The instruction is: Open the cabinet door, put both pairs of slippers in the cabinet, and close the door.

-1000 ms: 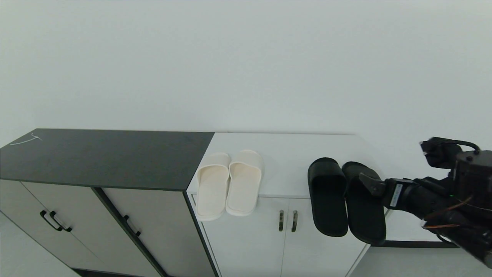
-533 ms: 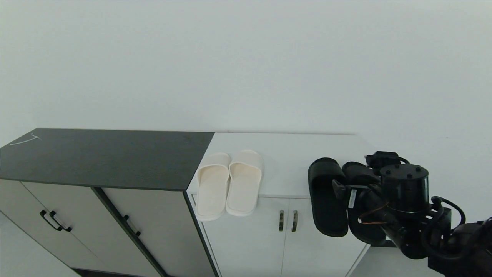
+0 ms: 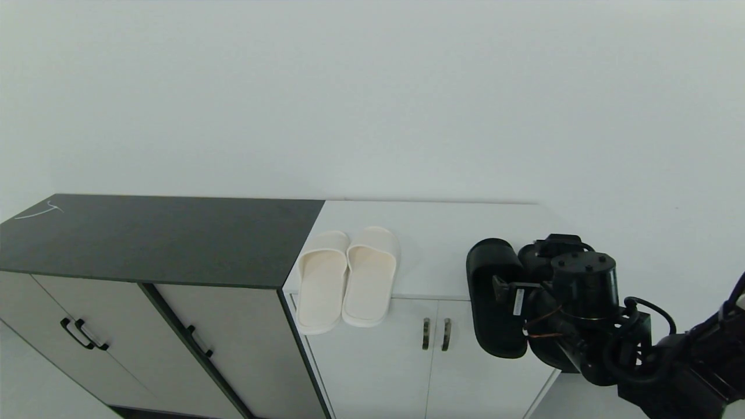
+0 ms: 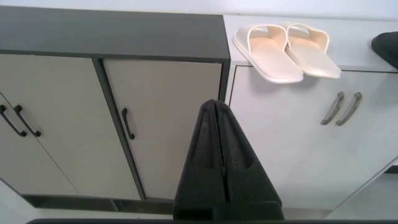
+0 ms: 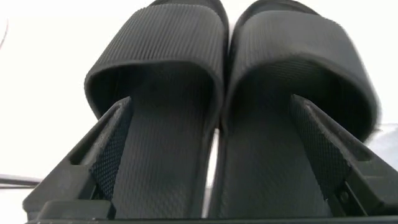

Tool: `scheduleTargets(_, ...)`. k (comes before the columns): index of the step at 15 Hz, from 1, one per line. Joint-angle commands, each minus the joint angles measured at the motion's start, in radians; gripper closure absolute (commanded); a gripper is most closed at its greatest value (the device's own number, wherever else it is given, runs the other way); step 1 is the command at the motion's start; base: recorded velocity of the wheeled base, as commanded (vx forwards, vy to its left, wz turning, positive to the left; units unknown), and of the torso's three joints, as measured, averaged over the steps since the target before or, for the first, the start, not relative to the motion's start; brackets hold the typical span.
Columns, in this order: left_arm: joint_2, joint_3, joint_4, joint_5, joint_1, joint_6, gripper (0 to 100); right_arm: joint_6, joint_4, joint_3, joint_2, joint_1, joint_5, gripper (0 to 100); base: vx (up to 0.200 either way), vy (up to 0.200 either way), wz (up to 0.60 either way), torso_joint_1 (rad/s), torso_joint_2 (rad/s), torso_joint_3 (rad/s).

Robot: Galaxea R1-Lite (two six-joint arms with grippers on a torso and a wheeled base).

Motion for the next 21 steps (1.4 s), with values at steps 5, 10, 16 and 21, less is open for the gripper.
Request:
scheduleTargets(5,0.000,0.000,0.000,0.000,0.000,0.000,100,-0.002,-0.026,-0.064,0.080,-0.023,-0.007,0,0.000,0.000,0.00,0.000,0.00,0.000)
scheduleTargets(10,0.000,0.000,0.000,0.002,0.000,-0.002,100,-0.005,-0.108,-0.067,0.154,-0.066,-0.009,0,0.000,0.000,0.00,0.000,0.00,0.000)
scheduleTargets(16,0.000,0.000,0.000,0.000,0.000,-0.002,100,-0.083,-0.306,-0.067,0.263,-0.103,-0.007,100,0.000,0.000,0.00,0.000,0.00,0.000)
scheduleTargets(21,0.000,0.000,0.000,0.000,0.000,-0.002,100,-0.089,-0.312,-0.070,0.264,-0.105,-0.004,100,0.000,0.000,0.00,0.000,0.00,0.000)
